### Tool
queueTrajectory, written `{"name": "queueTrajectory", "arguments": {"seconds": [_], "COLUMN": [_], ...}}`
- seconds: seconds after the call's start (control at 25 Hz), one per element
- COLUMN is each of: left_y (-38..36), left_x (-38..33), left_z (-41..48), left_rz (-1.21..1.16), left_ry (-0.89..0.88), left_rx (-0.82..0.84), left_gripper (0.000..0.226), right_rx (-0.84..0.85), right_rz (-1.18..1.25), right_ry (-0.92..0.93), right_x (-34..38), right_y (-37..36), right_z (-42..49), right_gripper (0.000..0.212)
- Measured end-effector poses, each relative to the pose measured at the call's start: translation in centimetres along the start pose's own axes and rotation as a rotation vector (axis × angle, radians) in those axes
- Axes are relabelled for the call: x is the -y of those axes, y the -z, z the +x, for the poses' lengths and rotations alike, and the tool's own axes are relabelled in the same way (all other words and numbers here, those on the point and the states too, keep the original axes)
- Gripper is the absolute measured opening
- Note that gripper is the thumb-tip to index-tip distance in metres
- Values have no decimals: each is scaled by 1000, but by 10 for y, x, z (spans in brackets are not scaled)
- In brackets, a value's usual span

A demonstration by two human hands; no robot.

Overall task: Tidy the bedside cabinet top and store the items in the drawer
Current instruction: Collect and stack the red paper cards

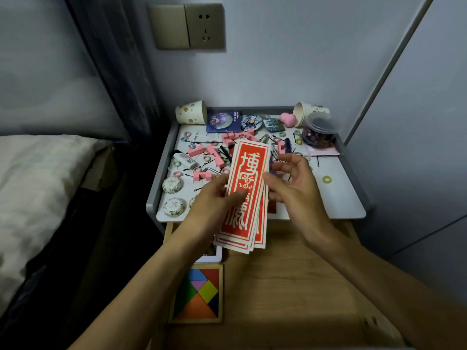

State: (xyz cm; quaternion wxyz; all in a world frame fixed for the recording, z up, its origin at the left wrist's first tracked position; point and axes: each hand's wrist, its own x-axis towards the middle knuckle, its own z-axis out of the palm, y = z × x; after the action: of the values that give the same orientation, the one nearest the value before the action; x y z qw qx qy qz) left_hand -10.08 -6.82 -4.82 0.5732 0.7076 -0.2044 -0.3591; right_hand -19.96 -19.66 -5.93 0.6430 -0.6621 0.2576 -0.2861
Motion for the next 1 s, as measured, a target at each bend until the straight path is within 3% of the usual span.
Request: {"name": "queueTrajectory", "arguments": {"seconds": [0.12,0.24,0.32,0.4,0.56,0.68,1.0], "left_y": [-5,-4,-5,-9,-12,-12,-16], "left_x": [0,-1,-5,-5,8,15,20], "left_z": [-4,-7,-11,-13,-3,1,1], "left_rz": [77,19,-40,-25,427,717,848], "left_ry": [14,168,238,234,-21,-195,-359], "left_rx": [34,225,382,409,126,-124,-259], "left_gripper": [27,41,36,29,17,18,31], "right_rx": [34,-11,-5,27,-20,-5,47], "right_rz": [21,208,303,305,170,167,206], "right_ry": [-55,-36,-43,-57,8,69,168], "right_x": [0,2,5,5,6,11,10], "right_y": [0,5,7,6,6,3,-3], "right_z": [1,5,9,9,5,-1,-5], "right_gripper": [56,72,70,60,45,58,67]}}
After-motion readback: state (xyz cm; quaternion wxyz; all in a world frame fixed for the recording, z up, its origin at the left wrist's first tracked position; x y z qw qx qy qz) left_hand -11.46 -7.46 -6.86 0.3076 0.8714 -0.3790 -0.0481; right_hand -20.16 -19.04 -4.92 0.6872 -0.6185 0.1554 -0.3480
